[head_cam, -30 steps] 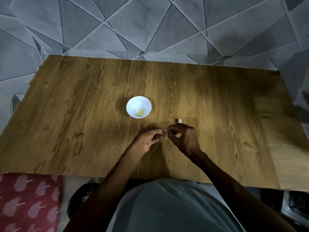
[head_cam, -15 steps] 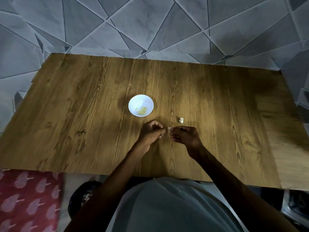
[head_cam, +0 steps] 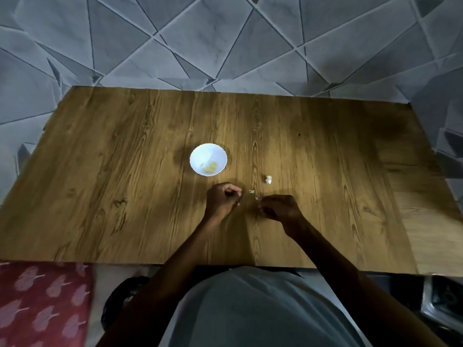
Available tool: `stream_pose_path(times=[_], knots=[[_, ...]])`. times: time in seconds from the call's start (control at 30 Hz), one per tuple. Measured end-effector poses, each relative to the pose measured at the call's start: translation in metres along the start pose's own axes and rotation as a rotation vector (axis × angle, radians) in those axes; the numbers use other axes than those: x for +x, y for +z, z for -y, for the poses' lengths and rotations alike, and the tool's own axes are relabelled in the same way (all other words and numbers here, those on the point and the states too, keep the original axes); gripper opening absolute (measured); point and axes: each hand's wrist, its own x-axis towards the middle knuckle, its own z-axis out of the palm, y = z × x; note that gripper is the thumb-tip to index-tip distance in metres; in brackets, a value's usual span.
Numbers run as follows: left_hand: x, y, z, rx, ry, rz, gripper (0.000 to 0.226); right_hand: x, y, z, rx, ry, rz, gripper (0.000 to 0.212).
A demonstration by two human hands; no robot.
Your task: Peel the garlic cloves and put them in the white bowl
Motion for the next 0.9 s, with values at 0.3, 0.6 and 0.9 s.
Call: stream_pose_path(times=[0.3,0.6,0.9], knots=[[-0.019,0.004,0.005,-0.208,-0.092,0.187,0.009,0.000,0.012,-0.006,-0.173,-0.077,0.040,0.012],[-0.019,-0.002,0.007,-0.146,-0.114,0.125,0.013,0.011,0.027,-0.004,-0.393,-0.213,0.020,0.003],[0.005,-0.013,0.021,-0.037,-0.149,-0.108,0.008,0.039,0.028,-0.010,-1.094,-0.636,-0.131,0.027]])
